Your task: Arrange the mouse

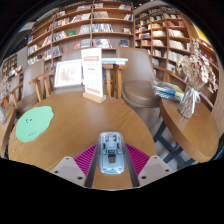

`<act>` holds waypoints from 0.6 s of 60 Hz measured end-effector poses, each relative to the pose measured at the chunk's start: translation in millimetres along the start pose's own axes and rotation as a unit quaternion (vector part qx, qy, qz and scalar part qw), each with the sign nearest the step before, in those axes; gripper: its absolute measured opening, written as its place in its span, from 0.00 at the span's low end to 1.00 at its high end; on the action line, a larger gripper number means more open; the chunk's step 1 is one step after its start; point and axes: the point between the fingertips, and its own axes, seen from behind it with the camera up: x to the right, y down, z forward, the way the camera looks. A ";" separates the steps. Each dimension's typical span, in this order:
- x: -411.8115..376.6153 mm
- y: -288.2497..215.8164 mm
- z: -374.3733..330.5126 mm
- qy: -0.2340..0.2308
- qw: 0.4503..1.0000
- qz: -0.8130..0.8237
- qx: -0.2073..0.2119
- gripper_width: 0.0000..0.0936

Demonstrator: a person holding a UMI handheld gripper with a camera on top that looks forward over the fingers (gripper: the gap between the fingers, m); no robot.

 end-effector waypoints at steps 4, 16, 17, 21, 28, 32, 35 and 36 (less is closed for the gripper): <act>1.2 -0.6 1.0 0.011 1.000 -0.001 -0.003 0.49; -14.4 -32.9 -22.2 0.013 1.000 0.004 0.011 0.42; -18.7 -40.3 -26.7 0.012 1.000 0.002 0.018 0.42; -44.7 -72.8 -45.8 -0.001 0.999 -0.009 0.044 0.42; -120.6 -118.9 -71.3 -0.056 0.996 -0.007 0.066 0.42; -169.8 -134.9 -71.7 -0.076 0.994 -0.021 0.072 0.42; -206.4 -141.5 -68.9 -0.089 0.992 -0.033 0.079 0.42; -220.4 -140.7 -67.7 -0.093 0.992 -0.036 0.081 0.42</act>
